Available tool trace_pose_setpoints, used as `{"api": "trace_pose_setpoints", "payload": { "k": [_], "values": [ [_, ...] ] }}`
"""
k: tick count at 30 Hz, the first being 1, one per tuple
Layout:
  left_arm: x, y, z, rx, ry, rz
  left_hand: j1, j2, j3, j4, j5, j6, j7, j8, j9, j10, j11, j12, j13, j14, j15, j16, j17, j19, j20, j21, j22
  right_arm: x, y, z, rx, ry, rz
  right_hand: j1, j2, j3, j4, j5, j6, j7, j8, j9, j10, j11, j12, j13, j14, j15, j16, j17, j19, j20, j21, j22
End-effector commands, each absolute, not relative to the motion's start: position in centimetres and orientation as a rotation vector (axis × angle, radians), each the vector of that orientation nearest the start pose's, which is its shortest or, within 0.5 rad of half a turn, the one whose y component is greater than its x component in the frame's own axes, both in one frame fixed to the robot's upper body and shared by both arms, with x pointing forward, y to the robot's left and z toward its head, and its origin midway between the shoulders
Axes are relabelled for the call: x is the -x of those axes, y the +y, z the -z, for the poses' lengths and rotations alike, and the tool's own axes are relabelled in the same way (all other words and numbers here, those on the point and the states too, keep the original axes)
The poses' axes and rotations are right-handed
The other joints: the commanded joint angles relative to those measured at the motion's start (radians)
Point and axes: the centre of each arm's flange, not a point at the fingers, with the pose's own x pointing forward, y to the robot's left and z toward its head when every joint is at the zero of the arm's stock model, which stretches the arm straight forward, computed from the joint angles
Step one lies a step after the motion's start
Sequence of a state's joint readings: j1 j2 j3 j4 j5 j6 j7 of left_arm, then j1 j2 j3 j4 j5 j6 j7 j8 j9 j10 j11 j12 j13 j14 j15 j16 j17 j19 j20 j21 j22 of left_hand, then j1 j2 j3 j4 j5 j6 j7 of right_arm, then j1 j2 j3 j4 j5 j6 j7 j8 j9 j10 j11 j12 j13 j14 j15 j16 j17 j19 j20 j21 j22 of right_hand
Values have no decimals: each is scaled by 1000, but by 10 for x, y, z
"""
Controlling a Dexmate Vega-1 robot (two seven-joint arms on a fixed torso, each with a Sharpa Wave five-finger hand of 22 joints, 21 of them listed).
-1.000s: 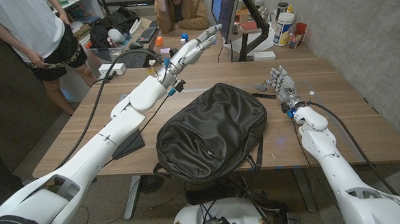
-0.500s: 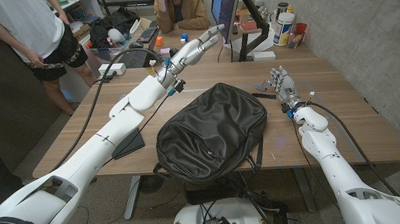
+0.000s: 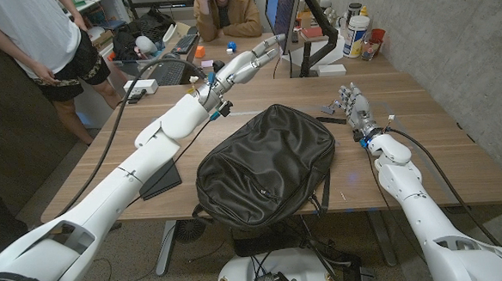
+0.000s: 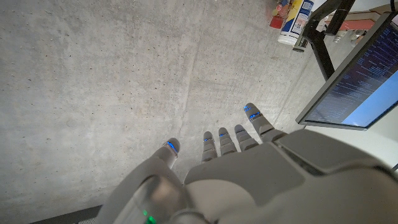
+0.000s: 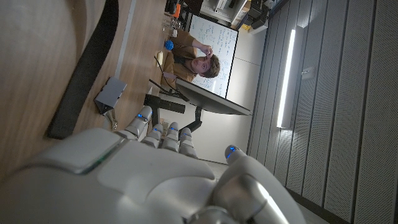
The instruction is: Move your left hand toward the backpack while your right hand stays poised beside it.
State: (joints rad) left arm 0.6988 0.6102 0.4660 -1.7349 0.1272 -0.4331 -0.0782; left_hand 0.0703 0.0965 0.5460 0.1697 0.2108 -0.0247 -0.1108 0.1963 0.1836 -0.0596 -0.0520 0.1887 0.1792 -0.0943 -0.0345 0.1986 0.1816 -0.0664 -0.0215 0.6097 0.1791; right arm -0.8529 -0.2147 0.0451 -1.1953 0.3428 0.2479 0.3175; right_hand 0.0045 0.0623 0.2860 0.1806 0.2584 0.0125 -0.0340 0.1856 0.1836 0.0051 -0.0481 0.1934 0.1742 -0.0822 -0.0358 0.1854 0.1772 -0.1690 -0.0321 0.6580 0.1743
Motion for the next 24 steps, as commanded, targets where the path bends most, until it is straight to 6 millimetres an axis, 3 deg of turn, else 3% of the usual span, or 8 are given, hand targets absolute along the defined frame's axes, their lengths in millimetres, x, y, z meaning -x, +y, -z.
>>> {"api": "trace_pose_setpoints", "payload": {
  "k": [1, 24],
  "values": [
    [-513, 135, -122, -950, -1239, 410, 10, 45, 3, -1, 2, 1, -5, -3, 2, 0, 1, 3, 2, -2, -3, 1, 3, -3, -3, -5, 2, -660, -322, 30, -63, -631, -193, 2, 100, 2, 0, 5, 5, -4, 5, 3, 1, -3, 8, 5, -10, -37, 1, 0, -5, -90, -2, 3],
    [-509, 129, -116, -1079, -1227, 369, 32, 30, 8, -22, 5, 12, -17, -1, 1, 2, -10, 1, 2, 5, -7, -1, -2, -18, 15, -20, 0, -661, -322, 32, -65, -630, -192, 3, 102, 2, 0, 5, 8, -3, 6, 3, 3, -3, 8, 5, -9, -36, 1, -1, -8, -90, -11, 4]
  ]
}}
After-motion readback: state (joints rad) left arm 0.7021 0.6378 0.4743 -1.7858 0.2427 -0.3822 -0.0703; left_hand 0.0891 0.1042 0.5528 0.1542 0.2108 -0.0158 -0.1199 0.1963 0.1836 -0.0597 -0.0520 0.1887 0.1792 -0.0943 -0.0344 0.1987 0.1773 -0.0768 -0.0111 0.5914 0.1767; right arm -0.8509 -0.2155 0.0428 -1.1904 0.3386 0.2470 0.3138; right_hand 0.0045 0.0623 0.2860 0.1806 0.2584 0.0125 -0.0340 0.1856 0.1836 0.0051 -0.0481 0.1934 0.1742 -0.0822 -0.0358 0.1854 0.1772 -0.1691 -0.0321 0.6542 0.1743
